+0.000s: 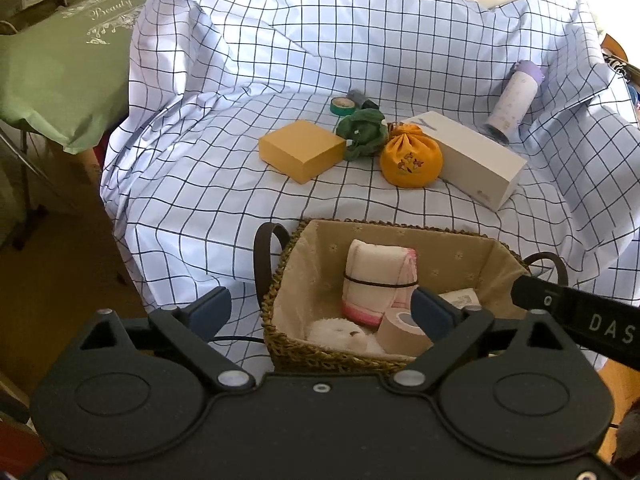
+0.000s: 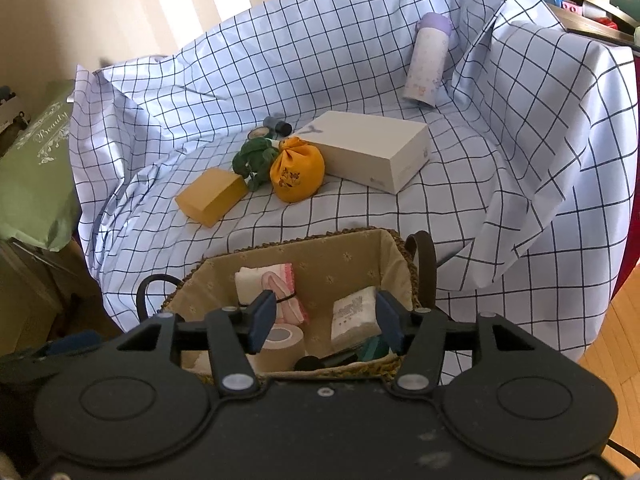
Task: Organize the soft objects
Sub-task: 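Move both tools from the basket back toward the pile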
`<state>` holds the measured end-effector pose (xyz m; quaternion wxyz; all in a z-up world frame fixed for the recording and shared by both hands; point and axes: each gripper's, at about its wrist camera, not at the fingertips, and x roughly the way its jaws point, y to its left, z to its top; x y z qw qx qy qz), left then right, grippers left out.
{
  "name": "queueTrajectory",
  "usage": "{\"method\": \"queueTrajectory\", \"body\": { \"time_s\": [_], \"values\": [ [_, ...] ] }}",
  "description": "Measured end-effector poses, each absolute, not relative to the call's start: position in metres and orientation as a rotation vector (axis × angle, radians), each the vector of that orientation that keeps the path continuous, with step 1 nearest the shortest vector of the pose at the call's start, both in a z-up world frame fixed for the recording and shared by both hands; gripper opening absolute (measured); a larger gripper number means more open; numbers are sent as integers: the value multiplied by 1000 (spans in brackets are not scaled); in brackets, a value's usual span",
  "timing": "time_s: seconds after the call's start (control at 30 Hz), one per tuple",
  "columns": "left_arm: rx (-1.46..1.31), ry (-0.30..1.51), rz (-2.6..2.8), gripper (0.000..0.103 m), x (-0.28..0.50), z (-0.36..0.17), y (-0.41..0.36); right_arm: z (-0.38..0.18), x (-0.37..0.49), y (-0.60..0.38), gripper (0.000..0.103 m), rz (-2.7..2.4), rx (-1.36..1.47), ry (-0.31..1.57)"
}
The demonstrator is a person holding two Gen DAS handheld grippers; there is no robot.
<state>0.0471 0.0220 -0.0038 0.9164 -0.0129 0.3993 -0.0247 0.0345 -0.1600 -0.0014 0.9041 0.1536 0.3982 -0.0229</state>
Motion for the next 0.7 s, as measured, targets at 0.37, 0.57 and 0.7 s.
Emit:
{"method": "queueTrajectory", "body": {
  "time_s": [0.37, 0.57, 0.7],
  "values": [
    [-27, 832, -46, 96, 47, -6, 24, -6, 35, -162, 62, -61, 317, 835],
    [-32, 850, -41, 97, 49, -9, 26, -9, 36, -162, 69, -68, 312, 845],
    [-40, 860, -38, 97, 49, -11, 28, -12, 37, -163, 74, -74, 310, 848]
  ]
}}
